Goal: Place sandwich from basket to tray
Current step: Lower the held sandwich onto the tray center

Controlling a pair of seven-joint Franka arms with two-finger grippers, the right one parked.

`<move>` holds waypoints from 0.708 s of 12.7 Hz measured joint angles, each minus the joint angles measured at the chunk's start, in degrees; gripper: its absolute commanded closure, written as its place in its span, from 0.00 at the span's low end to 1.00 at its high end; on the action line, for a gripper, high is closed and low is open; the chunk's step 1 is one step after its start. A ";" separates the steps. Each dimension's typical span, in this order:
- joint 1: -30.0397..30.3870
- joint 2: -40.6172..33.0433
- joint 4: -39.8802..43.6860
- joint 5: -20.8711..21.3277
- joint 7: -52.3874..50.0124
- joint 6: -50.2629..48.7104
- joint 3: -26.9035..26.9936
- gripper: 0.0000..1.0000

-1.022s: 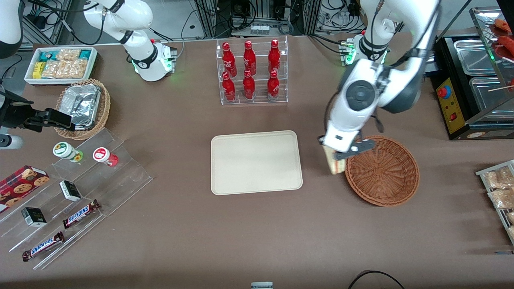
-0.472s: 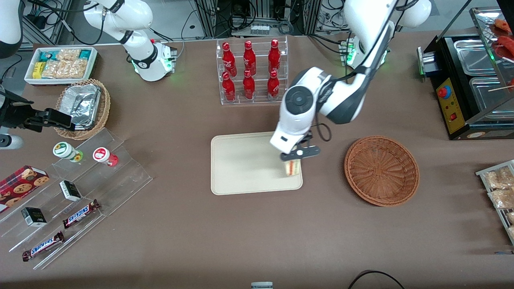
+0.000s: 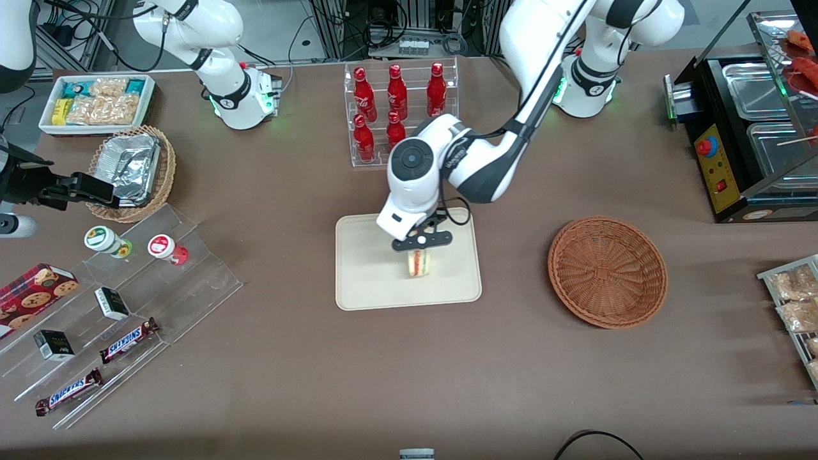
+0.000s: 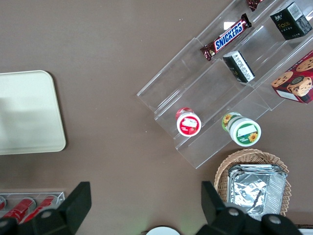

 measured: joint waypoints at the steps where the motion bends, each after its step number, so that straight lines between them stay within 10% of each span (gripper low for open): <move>1: -0.37 0.69 0.69 0.00 -0.51 0.84 0.00 1.00; 9: -0.66 4.94 3.60 0.00 -2.40 3.29 -0.67 1.00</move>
